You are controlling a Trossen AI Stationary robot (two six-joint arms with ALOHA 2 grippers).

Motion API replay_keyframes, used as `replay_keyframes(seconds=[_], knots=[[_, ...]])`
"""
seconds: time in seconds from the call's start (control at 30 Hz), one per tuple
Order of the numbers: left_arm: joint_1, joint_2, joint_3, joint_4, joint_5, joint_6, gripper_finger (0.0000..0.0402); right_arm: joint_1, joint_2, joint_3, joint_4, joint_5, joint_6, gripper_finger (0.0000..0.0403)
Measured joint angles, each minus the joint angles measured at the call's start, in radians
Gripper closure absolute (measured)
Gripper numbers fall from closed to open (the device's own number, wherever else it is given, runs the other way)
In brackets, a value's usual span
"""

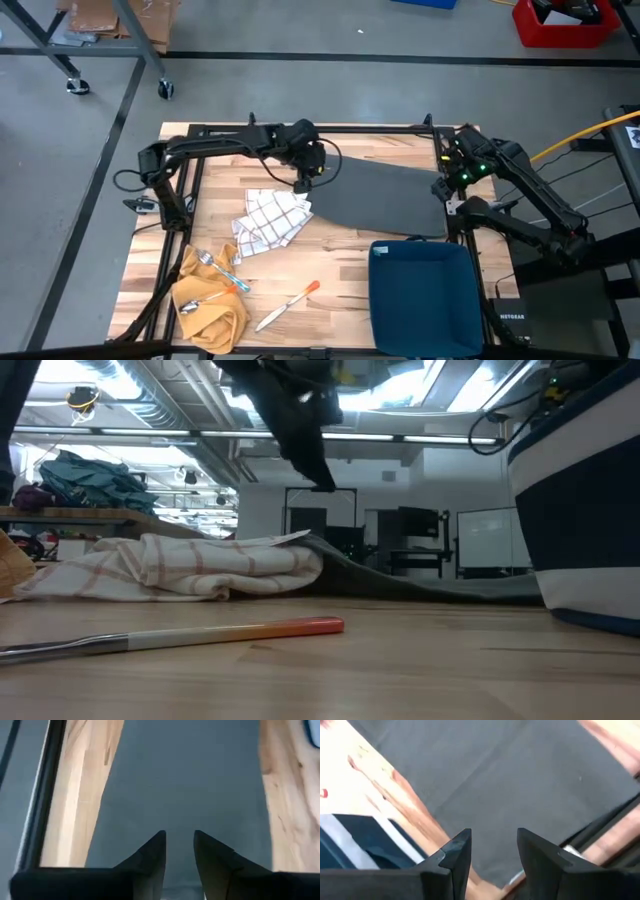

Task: Fold towel
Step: Fold the grey towel

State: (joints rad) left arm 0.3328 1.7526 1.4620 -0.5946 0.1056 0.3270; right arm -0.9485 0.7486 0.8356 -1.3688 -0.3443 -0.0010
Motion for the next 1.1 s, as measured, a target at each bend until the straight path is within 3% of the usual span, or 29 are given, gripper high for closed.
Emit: replay_keyframes(seconds=[0.13,0.43,0.6,0.8,1.1], knots=[[0.0,0.081,0.0,0.015,0.0,-0.091,0.0328,0.0,0.002,0.0,0.041,0.006,0.003,0.024],[0.001,0.199,0.0,0.032,-0.001,-0.192,0.0372,0.0,0.086,0.0,0.136,0.146,0.107,0.024],[0.0,0.202,0.0,0.034,-0.004,-0.191,0.0398,0.0,0.183,0.0,0.18,0.143,0.152,0.024],[0.004,0.199,0.0,0.036,-0.006,-0.13,0.0399,0.0,0.298,0.0,0.228,0.139,0.153,0.024],[0.038,0.256,0.001,0.147,-0.109,-0.038,0.0401,0.0,0.432,0.0,0.317,0.041,0.154,0.024]])
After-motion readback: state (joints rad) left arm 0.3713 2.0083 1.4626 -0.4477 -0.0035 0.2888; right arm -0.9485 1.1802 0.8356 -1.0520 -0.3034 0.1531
